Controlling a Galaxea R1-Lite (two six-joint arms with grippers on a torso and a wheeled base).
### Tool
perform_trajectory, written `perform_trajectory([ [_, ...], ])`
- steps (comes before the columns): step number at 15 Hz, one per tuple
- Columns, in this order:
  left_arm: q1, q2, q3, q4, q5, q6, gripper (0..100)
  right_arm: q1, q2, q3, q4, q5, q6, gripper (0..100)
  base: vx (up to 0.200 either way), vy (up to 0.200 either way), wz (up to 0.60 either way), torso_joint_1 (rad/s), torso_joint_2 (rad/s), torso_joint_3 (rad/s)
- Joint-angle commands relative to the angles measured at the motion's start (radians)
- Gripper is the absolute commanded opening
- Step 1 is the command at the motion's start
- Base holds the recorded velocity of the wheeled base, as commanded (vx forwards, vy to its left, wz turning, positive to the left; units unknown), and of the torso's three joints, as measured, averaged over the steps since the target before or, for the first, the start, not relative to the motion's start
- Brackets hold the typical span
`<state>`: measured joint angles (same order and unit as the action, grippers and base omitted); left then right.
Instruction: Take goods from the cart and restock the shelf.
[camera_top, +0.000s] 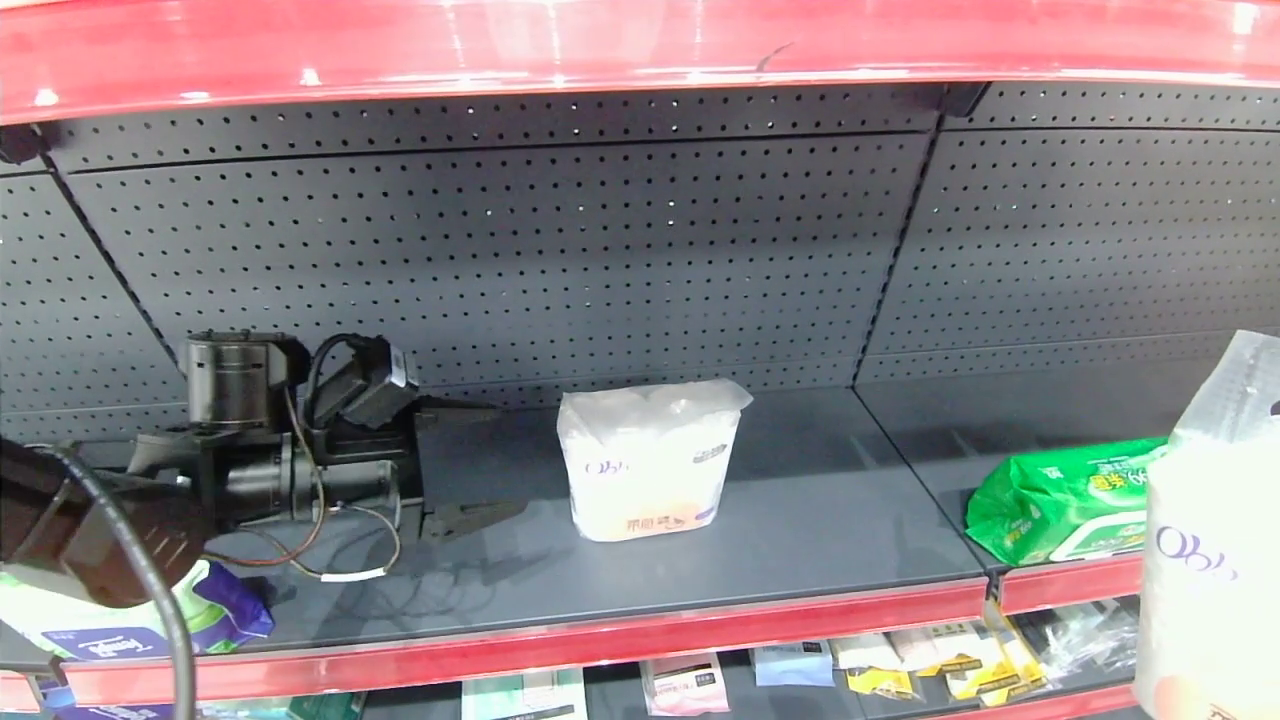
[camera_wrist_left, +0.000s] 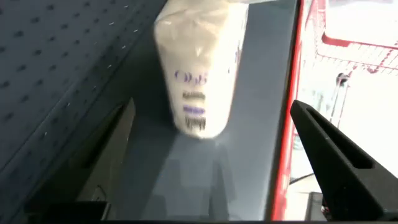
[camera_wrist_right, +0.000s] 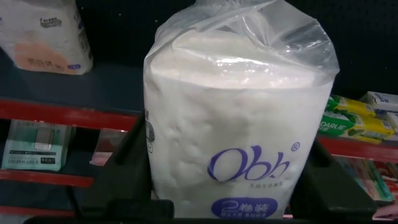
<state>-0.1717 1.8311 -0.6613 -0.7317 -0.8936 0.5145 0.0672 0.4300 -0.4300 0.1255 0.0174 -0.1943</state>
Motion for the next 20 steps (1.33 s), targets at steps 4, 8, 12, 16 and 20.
perform_trajectory([
  [4,-0.091,0.122,-0.103,-0.014,0.024,-0.04,100,0.0,0.004,-0.001,-0.001,0.001,-0.001,0,0.0,0.0,0.0,0.0,0.0,0.0],
  [8,-0.091,0.154,-0.161,-0.014,0.025,-0.039,100,0.0,-0.007,0.002,0.0,-0.001,-0.001,0,0.0,0.0,0.0,0.0,0.0,0.0],
  [12,-0.092,0.189,-0.179,-0.029,0.039,-0.031,100,-0.001,-0.022,0.0,0.002,-0.001,-0.001,0,0.0,0.0,0.0,0.0,0.0,0.0],
  [16,-0.106,0.241,-0.179,-0.12,0.065,-0.039,100,-0.001,-0.02,0.007,0.002,-0.001,-0.001,0,0.0,0.0,0.0,0.0,0.0,0.0],
  [20,-0.132,0.274,-0.218,-0.129,0.082,-0.044,100,-0.003,-0.022,0.008,0.002,-0.002,-0.001,0,0.0,0.0,0.0,0.0,0.0,0.0],
])
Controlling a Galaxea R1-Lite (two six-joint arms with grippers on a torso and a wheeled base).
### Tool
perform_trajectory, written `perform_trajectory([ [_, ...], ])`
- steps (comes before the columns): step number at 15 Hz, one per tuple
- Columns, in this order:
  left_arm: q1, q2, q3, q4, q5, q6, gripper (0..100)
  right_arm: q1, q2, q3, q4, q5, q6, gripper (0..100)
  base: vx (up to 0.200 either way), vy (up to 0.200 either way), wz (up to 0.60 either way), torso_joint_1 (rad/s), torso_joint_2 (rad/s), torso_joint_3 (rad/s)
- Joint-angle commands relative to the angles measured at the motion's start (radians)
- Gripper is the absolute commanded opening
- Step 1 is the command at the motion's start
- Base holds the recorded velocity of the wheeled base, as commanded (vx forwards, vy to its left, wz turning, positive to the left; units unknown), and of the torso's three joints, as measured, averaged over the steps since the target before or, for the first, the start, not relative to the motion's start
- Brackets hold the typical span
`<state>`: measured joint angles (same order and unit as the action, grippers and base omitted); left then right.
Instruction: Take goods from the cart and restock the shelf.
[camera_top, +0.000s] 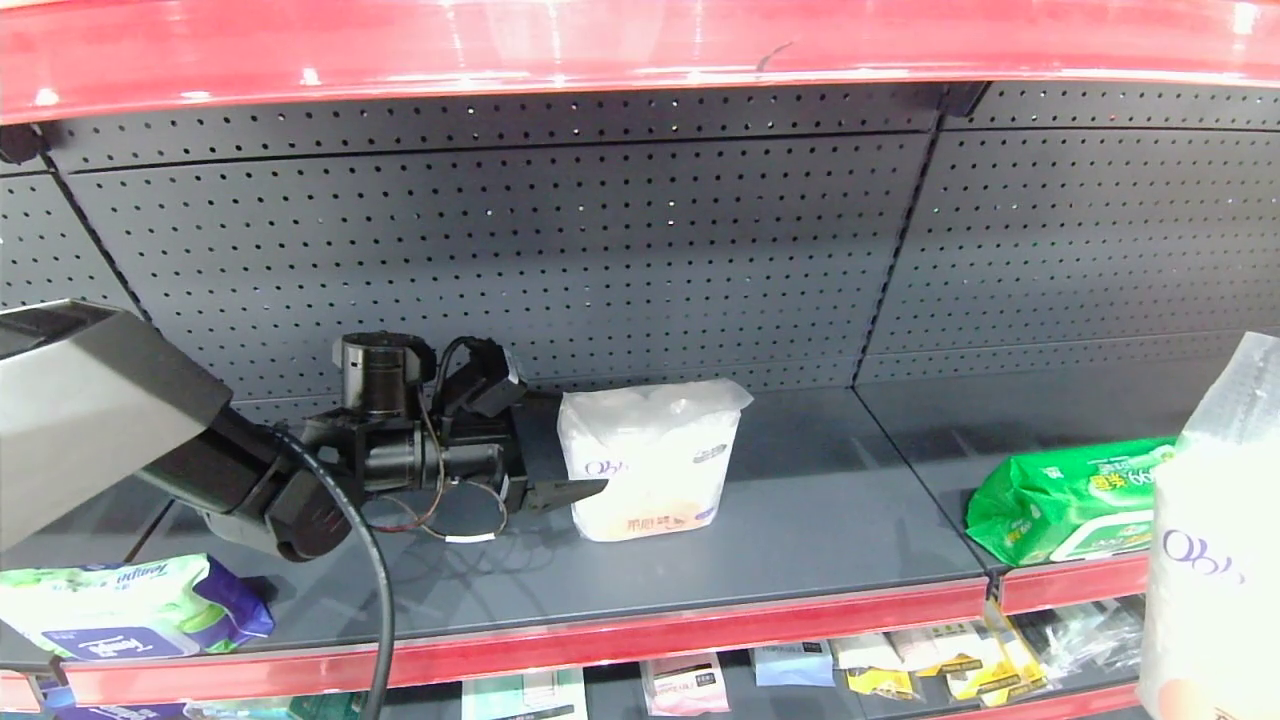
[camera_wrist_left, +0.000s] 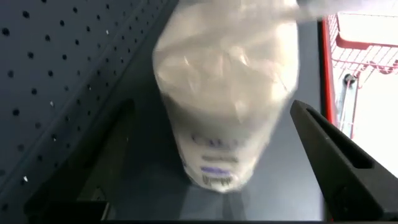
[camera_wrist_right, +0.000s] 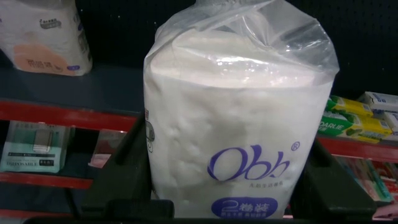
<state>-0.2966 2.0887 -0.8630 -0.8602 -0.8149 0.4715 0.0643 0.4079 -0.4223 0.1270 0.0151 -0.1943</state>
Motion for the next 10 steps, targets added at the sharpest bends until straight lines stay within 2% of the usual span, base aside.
perform_trajectory([
  [1,-0.01,0.027,-0.034,0.0,0.003,-0.001,100,0.0,0.0,0.002,0.0,0.0,-0.001,0,0.0,0.0,0.0,0.0,0.0,0.0],
  [3,-0.026,0.036,-0.056,0.001,0.01,-0.005,100,0.0,-0.001,0.004,0.0,0.0,-0.001,0,0.0,0.0,0.0,0.0,0.0,0.0],
  [5,-0.047,0.037,-0.068,0.0,0.039,-0.039,100,0.0,-0.008,0.005,0.003,0.0,-0.001,0,0.0,0.0,0.0,0.0,0.0,0.0],
  [10,-0.067,0.056,-0.114,0.0,0.054,-0.044,100,-0.001,-0.008,0.005,0.003,-0.004,-0.001,0,0.0,0.0,0.0,0.0,0.0,0.0],
])
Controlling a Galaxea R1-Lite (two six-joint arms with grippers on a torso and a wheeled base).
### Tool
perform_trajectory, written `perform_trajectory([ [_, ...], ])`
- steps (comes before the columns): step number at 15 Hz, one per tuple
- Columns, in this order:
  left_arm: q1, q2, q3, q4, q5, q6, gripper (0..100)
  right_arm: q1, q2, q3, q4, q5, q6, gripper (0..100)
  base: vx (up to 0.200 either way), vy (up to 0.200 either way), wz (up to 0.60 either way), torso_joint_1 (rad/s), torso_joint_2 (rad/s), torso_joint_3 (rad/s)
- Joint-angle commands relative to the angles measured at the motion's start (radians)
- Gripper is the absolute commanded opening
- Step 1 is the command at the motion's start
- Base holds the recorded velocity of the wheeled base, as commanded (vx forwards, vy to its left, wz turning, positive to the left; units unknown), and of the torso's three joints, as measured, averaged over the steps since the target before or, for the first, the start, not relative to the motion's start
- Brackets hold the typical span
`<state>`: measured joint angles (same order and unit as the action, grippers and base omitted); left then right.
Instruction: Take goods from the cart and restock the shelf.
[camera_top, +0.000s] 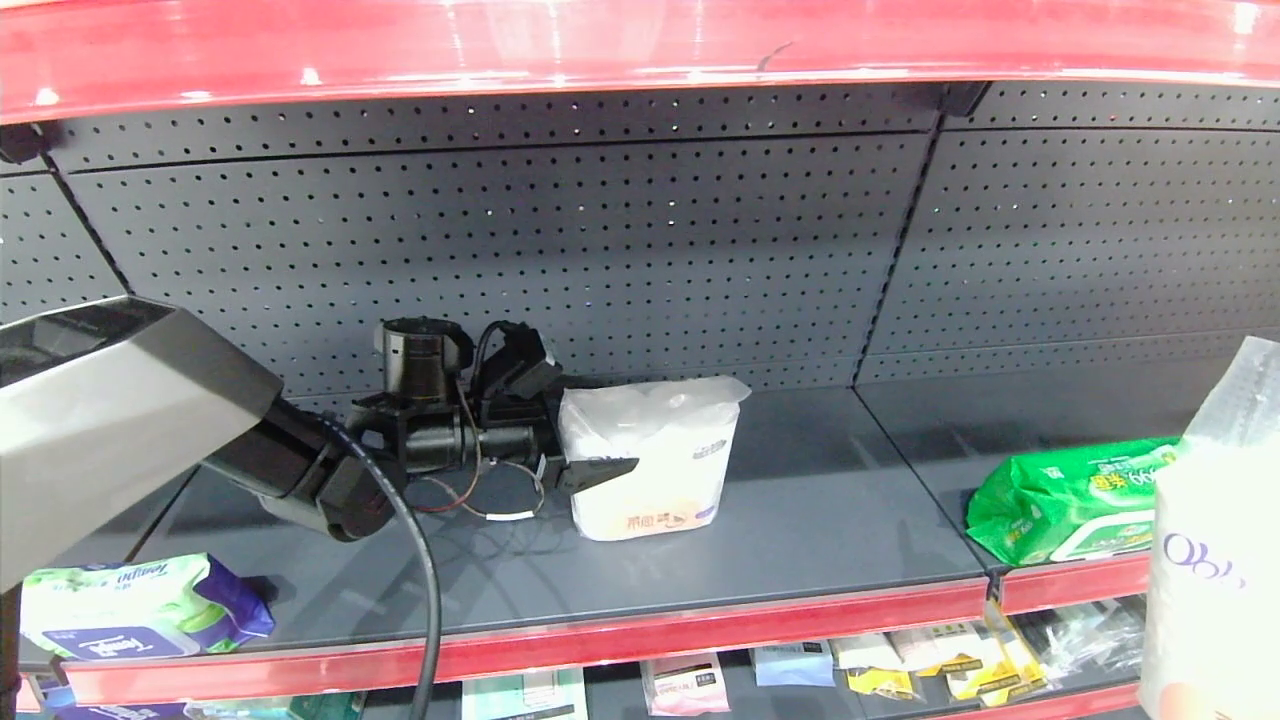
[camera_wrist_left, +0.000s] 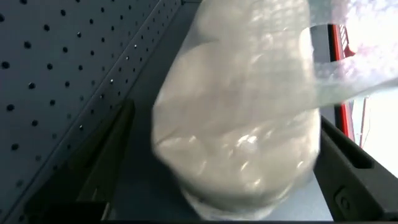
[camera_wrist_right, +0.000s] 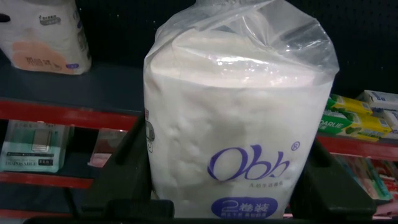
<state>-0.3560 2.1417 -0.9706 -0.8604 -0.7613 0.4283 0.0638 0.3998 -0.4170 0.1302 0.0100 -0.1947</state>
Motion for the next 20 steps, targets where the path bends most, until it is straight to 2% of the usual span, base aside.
perform_trajectory([
  [1,-0.012,0.004,-0.01,0.0,0.005,0.0,100,0.001,0.002,0.0,0.0,0.001,0.0,0,0.0,0.0,0.0,0.0,0.0,0.0],
  [2,-0.021,0.007,-0.008,0.0,0.011,-0.002,100,0.001,0.002,0.0,0.0,0.001,0.0,0,0.0,0.0,0.0,0.0,0.0,0.0],
  [5,-0.037,0.01,-0.01,0.001,0.025,-0.045,100,0.001,0.002,0.004,0.0,0.001,0.0,0,0.0,0.0,0.0,0.0,0.0,0.0],
  [6,-0.037,0.012,-0.01,0.001,0.026,-0.049,100,0.001,0.002,0.006,0.0,0.001,0.0,0,0.0,0.0,0.0,0.0,0.0,0.0],
  [13,-0.051,0.043,-0.049,0.003,0.033,-0.056,100,0.001,0.008,0.009,0.0,0.002,0.0,0,0.0,0.0,0.0,0.0,0.0,0.0],
  [15,-0.058,0.05,-0.049,0.001,0.054,-0.062,100,0.001,0.008,0.009,0.0,0.002,0.0,0,0.0,0.0,0.0,0.0,0.0,0.0],
  [16,-0.058,0.055,-0.053,-0.005,0.056,-0.06,0,0.001,0.008,0.009,0.0,0.002,0.0,0,0.0,0.0,0.0,0.0,0.0,0.0],
  [20,-0.063,0.052,-0.042,-0.012,0.056,-0.065,0,0.001,0.005,0.012,0.0,0.002,0.0,0,0.0,0.0,0.0,0.0,0.0,0.0],
])
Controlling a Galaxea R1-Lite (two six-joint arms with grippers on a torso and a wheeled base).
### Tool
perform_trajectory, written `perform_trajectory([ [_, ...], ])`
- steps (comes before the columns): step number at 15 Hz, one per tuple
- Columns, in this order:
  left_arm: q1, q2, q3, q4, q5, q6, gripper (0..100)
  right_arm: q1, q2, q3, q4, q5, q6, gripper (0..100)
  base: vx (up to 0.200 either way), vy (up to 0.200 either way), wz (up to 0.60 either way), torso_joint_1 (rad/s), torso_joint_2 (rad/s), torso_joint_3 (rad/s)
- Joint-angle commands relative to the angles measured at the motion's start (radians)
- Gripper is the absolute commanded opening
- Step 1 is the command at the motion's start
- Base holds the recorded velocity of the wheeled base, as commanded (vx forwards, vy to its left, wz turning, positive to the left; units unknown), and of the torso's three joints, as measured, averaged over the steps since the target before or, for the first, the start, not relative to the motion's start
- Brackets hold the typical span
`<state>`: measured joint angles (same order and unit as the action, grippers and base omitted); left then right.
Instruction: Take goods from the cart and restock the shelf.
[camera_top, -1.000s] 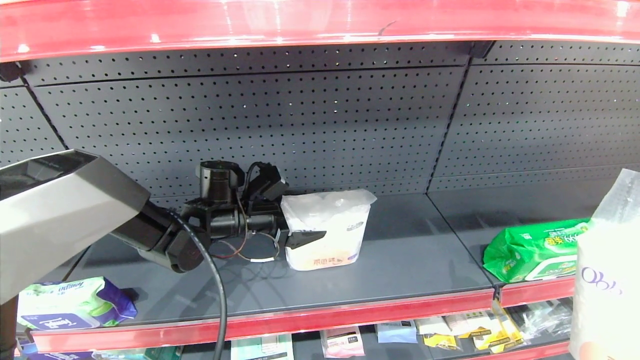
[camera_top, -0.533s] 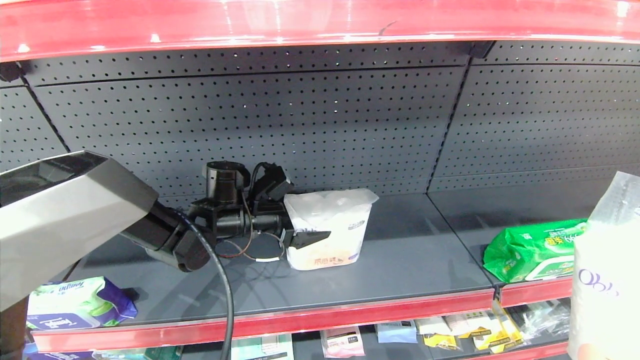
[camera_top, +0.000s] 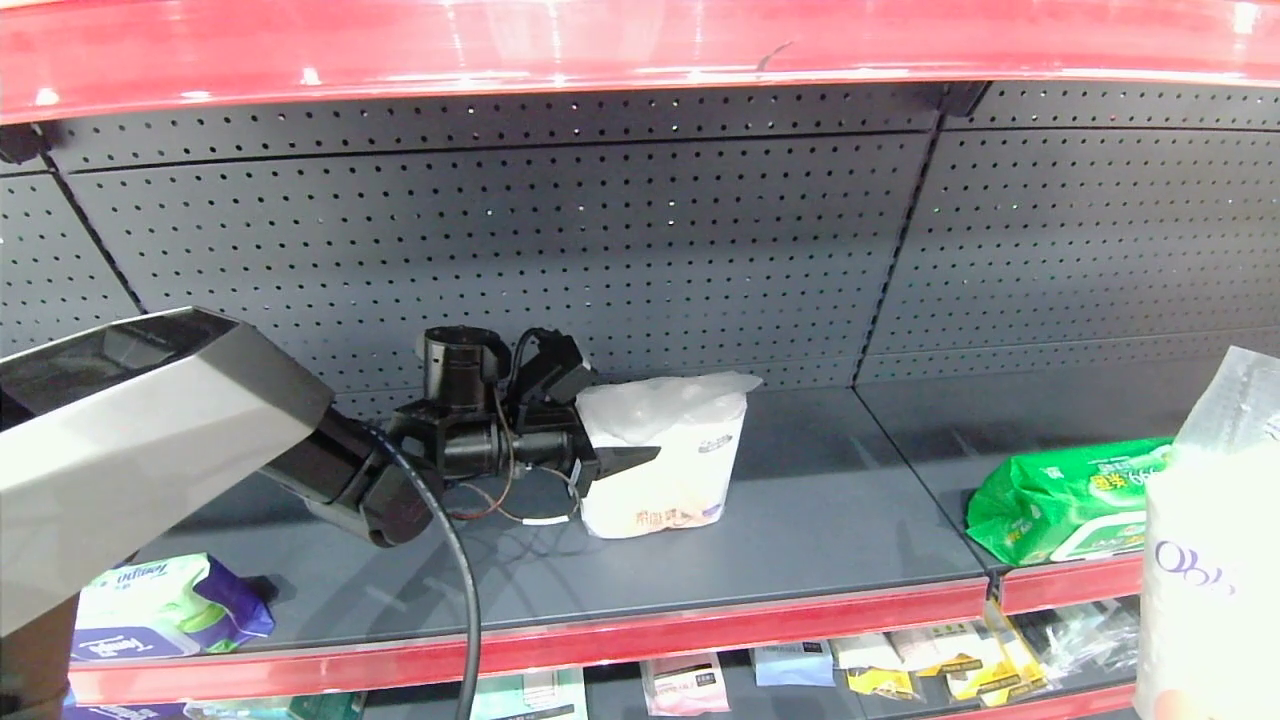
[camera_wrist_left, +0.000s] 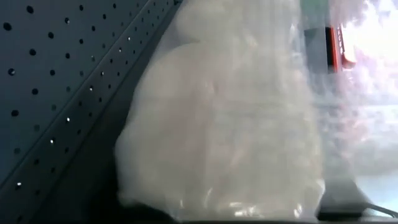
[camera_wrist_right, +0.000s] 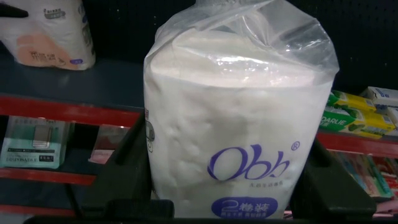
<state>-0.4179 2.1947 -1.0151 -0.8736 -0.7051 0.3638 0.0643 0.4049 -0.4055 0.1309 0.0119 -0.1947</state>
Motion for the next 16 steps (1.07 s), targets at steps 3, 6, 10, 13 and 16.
perform_trajectory([
  [3,-0.001,-0.049,0.064,0.002,-0.017,-0.002,0,0.0,0.0,0.001,0.001,0.0,0.0,0,0.0,0.0,0.0,0.0,0.0,0.0],
  [6,0.018,-0.108,0.156,0.001,-0.043,0.003,0,0.0,0.003,-0.001,0.0,0.0,0.001,0,0.0,0.0,0.0,0.0,0.0,0.0],
  [10,0.028,-0.127,0.271,-0.105,-0.071,0.004,0,0.0,0.003,-0.001,0.0,0.0,0.001,0,0.0,0.0,0.0,0.0,0.0,0.0],
  [13,0.028,-0.128,0.332,-0.176,-0.076,0.004,0,0.0,0.005,-0.001,0.0,0.0,0.001,0,0.0,0.0,0.0,0.0,0.0,0.0],
  [16,0.028,-0.127,0.388,-0.226,-0.08,0.009,0,0.0,0.006,-0.003,0.0,0.0,0.001,0,0.0,0.0,0.0,0.0,0.0,0.0],
])
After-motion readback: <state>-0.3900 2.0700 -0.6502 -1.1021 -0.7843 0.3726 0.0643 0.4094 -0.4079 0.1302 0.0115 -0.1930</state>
